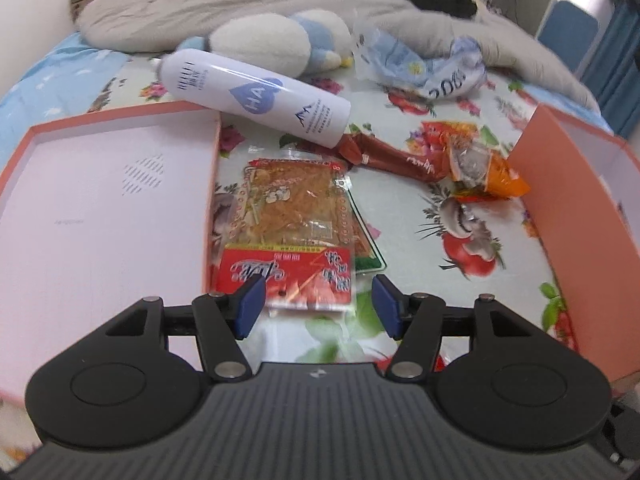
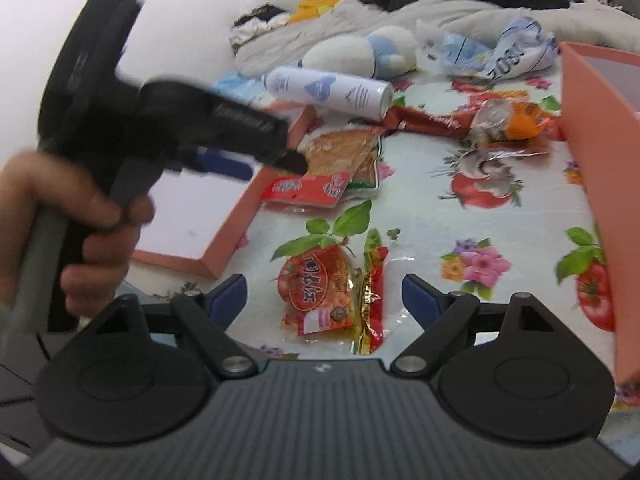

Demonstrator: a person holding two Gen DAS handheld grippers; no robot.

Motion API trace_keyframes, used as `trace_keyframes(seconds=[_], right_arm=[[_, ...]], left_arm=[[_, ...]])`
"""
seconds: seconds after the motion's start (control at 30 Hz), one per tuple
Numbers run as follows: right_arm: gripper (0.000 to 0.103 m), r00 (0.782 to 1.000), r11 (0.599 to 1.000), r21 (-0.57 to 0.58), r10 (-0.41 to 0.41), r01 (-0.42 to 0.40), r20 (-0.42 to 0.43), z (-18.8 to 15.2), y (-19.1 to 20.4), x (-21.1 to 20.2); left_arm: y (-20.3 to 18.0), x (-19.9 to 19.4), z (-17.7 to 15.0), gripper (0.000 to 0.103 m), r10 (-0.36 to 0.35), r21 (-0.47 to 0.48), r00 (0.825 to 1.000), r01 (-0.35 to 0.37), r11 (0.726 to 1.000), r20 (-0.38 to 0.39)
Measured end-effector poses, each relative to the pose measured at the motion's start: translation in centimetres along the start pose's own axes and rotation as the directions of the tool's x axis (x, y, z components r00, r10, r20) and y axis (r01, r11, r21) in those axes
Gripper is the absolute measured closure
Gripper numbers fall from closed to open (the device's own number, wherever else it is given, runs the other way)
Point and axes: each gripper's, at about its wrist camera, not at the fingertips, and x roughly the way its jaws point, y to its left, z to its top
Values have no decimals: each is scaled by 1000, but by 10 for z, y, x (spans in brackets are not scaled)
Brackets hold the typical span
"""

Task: Organize snacks
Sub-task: 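Lower the left gripper onto the clear pastry packet and close it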

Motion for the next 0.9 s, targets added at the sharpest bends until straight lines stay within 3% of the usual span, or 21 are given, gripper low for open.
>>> trace_keyframes(seconds=[0.07, 0.2, 0.37, 0.5, 0.6, 0.77, 0.9], right_arm=[[18, 1000, 1000, -12, 2, -2, -21, 1, 3, 11], [18, 998, 999, -36, -31, 30, -54, 5, 7, 30], [16, 990, 998, -43, -58, 53, -129, 3, 2, 52], [13, 988, 990, -125, -82, 65, -131, -4, 10, 54], [12, 988, 981, -181, -93, 70, -124, -9, 13, 57], [12, 988, 981, -180, -95, 72, -121, -10, 13, 56], [15, 990, 974, -207, -112, 91, -91, -15, 16, 55]], left_arm=[[-3, 11, 6, 39, 18, 27, 1000, -17, 999, -4], [-10, 32, 21, 22, 24, 84, 1000, -23, 996, -9], [-14, 63, 36, 21, 45, 127, 998, -41, 991, -34], [-16, 85, 37, 21, 89, 168, 995, -80, 982, -49], [-9, 97, 36, 21, 86, 131, 995, -78, 988, -56], [9, 105, 34, 22, 55, 22, 998, -54, 998, -42], [12, 105, 31, 25, 37, 6, 999, -37, 999, -39]])
